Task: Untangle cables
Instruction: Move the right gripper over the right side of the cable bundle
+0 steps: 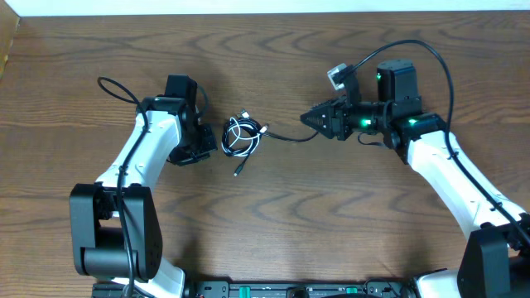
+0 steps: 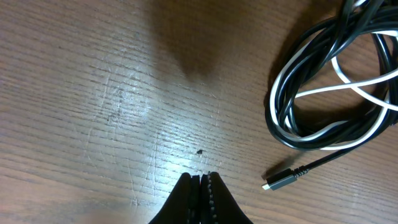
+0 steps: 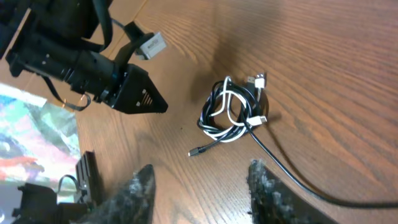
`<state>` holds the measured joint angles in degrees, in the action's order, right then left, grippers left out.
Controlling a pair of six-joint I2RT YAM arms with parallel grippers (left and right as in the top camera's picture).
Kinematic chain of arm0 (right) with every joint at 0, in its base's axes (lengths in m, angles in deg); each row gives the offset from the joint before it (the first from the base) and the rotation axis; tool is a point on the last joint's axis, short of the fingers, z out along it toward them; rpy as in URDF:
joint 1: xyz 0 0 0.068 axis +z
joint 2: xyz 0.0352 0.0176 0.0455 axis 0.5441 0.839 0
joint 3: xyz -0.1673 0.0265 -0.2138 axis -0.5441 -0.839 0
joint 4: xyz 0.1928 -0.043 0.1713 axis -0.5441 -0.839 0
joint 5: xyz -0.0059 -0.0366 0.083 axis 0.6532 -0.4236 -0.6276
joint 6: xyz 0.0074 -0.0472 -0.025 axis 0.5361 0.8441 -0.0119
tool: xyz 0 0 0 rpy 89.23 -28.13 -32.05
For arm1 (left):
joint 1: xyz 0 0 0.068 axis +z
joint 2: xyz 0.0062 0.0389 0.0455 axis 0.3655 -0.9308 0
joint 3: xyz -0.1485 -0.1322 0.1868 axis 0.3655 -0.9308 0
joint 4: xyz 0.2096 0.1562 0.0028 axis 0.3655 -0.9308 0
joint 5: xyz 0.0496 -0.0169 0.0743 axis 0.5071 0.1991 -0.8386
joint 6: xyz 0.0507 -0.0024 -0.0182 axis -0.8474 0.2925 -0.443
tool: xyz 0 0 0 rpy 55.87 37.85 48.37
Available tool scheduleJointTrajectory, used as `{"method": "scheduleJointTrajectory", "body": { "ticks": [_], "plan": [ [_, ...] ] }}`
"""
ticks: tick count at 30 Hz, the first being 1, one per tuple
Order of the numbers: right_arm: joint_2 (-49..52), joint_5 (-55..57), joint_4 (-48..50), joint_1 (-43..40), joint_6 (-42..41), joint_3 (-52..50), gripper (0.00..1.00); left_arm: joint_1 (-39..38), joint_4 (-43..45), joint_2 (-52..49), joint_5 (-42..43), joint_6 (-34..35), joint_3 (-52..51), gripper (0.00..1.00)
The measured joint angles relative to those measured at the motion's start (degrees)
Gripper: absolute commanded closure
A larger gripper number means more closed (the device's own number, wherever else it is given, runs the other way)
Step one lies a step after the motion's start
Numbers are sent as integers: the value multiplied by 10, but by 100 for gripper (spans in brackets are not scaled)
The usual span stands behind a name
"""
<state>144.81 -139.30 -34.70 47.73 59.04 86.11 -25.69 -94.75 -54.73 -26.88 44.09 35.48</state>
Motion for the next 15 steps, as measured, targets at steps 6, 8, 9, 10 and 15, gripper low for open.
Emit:
{"method": "scheduleJointTrajectory", "body": {
  "ticks": [6,8,9,10,15],
  "plan": [
    [0,47,8,2,-17,0,59,0,1,0,0,0,0,92],
    [0,84,4,5,-39,0,58,0,2,0,0,1,0,92],
    [0,110,2,8,-57,0,58,0,2,0,0,1,0,92],
    [0,131,0,12,-71,0,58,0,2,0,0,1,0,92],
    [6,233,0,51,-129,0,56,0,2,0,0,2,0,92]
  ]
}}
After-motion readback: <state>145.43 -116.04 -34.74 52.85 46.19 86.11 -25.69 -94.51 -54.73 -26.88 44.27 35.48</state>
